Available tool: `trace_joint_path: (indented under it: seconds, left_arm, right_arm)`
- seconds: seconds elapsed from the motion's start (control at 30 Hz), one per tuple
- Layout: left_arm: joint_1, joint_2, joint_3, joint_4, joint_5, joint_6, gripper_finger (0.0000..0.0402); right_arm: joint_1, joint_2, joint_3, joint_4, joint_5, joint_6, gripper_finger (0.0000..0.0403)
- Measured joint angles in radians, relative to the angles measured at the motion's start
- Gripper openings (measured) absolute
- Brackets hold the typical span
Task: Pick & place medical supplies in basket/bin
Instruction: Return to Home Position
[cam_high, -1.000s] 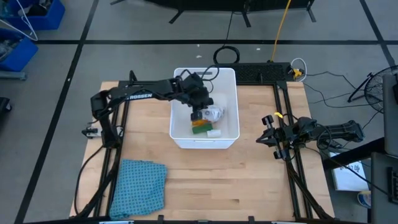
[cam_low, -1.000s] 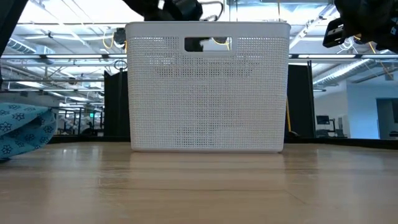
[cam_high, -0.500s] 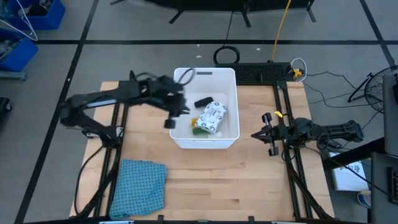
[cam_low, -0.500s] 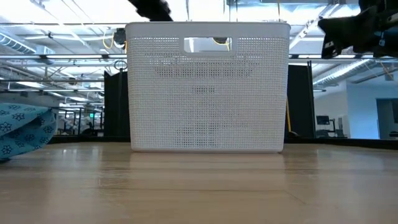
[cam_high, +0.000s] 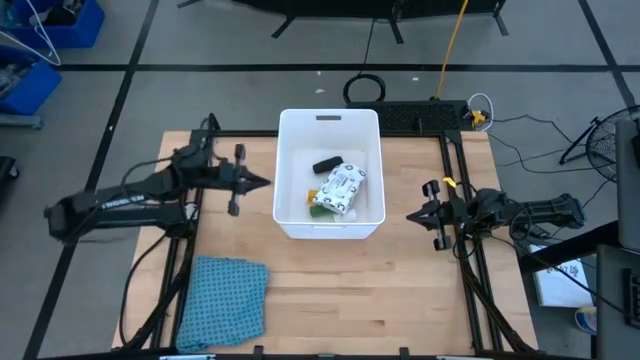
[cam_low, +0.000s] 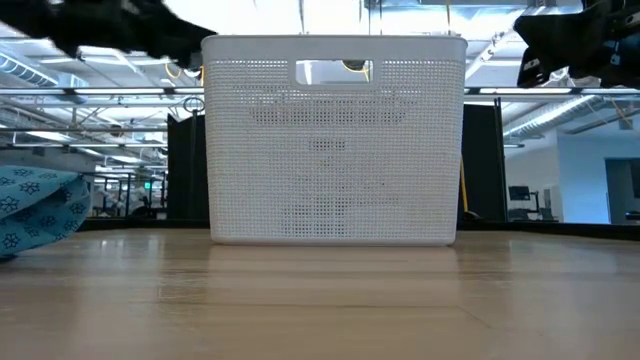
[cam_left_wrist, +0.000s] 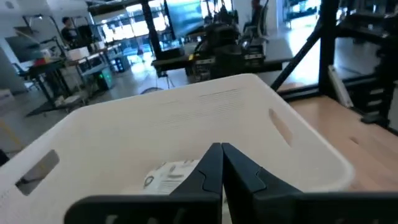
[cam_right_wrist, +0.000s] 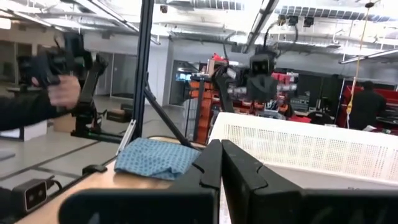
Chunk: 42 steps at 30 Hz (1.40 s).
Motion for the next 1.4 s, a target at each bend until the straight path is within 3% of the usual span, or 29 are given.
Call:
trace_joint_path:
  seconds: [0.07, 0.17, 0.3, 0.37, 0.53, 0.63, 1.0, 1.4]
  left_arm:
    - [0.004, -0.085, -0.056, -0.004, -0.011, -0.029, 0.0002]
    - [-0.027, -0.241, -0.140, -0.012, -0.112, -0.093, 0.0002]
    - [-0.136, -0.422, -0.232, -0.013, -0.221, -0.130, 0.0001]
    - [-0.206, -0.492, -0.265, -0.016, -0.295, -0.114, 0.0001]
    - [-0.357, -0.618, -0.313, -0.087, -0.358, 0.028, 0.0001]
    - [-0.387, -0.650, -0.346, -0.138, -0.441, 0.082, 0.0001]
    - [-0.322, -0.691, -0.493, -0.013, -0.368, 0.062, 0.0000]
    - [-0.292, -0.687, -0.494, -0.029, -0.349, 0.007, 0.0000]
  right_arm:
    - [0.000, -0.001, 0.000, 0.008, 0.000, 0.010, 0.0000]
    - [0.000, -0.005, 0.000, 0.006, 0.003, 0.017, 0.0000]
    - [0.000, -0.005, 0.000, 0.021, 0.004, 0.013, 0.0000]
    - [0.000, -0.005, 0.000, 0.033, 0.004, 0.006, 0.0000]
    - [0.000, -0.005, 0.000, 0.036, 0.003, 0.000, 0.0000]
    - [0.000, -0.005, 0.000, 0.028, 0.022, -0.009, 0.0000]
    - [-0.037, 0.001, 0.000, -0.046, 0.012, 0.013, 0.0000]
    - [-0.039, 0.001, 0.000, -0.041, 0.004, -0.002, 0.0000]
